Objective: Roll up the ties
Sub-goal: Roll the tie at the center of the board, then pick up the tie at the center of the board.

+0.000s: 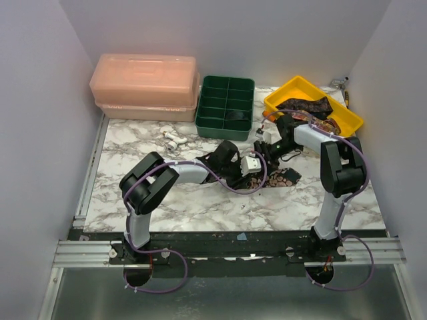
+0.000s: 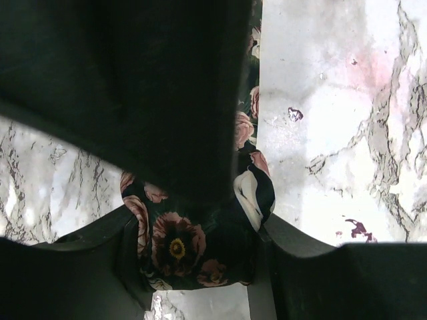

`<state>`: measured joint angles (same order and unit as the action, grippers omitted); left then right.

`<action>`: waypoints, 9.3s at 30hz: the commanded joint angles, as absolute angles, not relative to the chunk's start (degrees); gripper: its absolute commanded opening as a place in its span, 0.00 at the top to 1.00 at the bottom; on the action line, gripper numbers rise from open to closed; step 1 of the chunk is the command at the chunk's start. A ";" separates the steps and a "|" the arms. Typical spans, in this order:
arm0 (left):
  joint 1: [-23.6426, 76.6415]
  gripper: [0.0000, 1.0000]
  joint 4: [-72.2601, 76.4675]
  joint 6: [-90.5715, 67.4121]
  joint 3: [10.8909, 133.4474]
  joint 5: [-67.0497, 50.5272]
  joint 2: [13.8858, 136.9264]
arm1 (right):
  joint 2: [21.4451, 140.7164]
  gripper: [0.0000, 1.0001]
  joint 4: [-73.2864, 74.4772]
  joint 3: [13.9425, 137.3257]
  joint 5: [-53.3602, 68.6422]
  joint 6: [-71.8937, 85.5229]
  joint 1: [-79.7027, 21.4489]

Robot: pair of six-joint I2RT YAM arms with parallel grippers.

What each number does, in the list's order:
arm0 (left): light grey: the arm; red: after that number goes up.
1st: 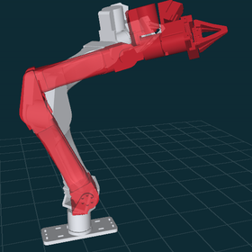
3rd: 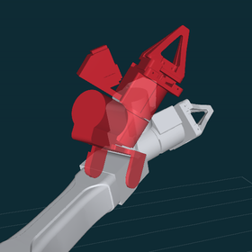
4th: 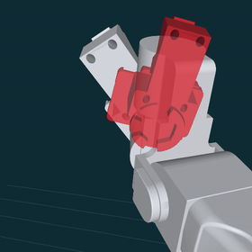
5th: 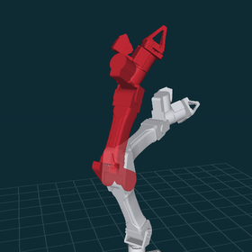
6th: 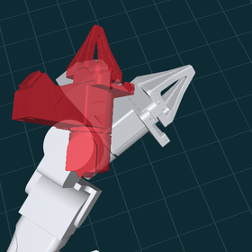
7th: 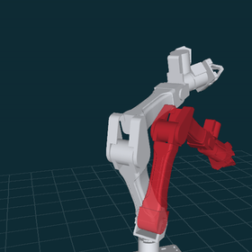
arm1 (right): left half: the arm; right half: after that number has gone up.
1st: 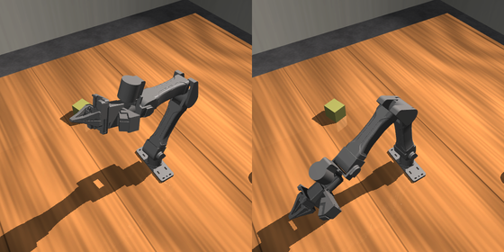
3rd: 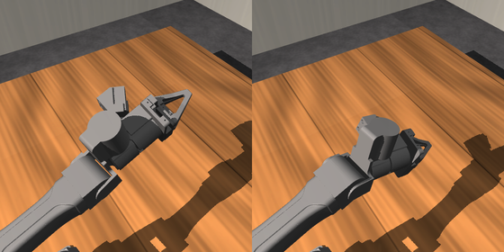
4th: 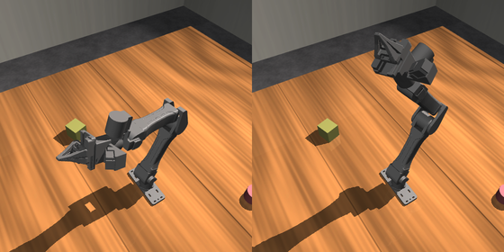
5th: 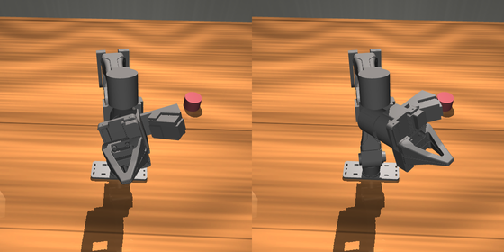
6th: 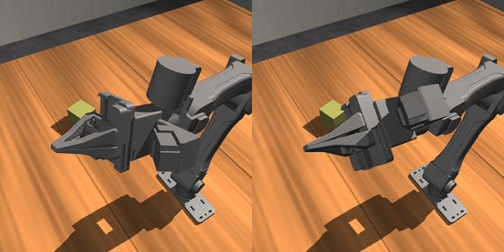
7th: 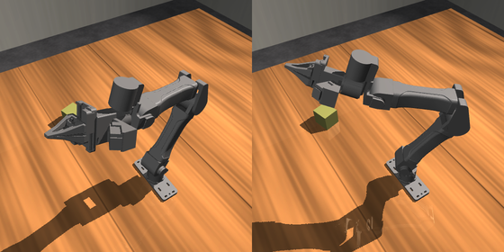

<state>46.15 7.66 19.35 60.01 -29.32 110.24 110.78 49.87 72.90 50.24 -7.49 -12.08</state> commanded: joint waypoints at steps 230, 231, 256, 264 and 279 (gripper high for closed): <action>48.27 0.92 7.34 16.60 64.85 -33.91 121.73 | 114.63 0.37 58.88 78.69 40.69 -17.91 0.97; 48.04 0.92 6.77 16.98 64.93 -34.65 121.96 | 114.44 0.32 58.73 79.11 41.26 -18.09 1.69; 44.30 0.96 4.49 11.78 70.70 -39.18 125.03 | 124.89 0.34 58.60 74.25 61.86 -20.36 1.43; 44.35 0.96 3.70 12.30 71.79 -38.90 125.64 | 123.27 0.24 53.61 72.77 62.08 -15.78 0.00; 44.30 0.69 6.62 12.20 70.78 -39.33 124.56 | 123.50 0.99 55.04 74.00 59.04 -17.39 -1.24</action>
<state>44.66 10.07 11.70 73.84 -41.63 122.17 123.22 55.55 73.65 63.09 -15.73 -0.60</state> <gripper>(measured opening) 0.393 0.039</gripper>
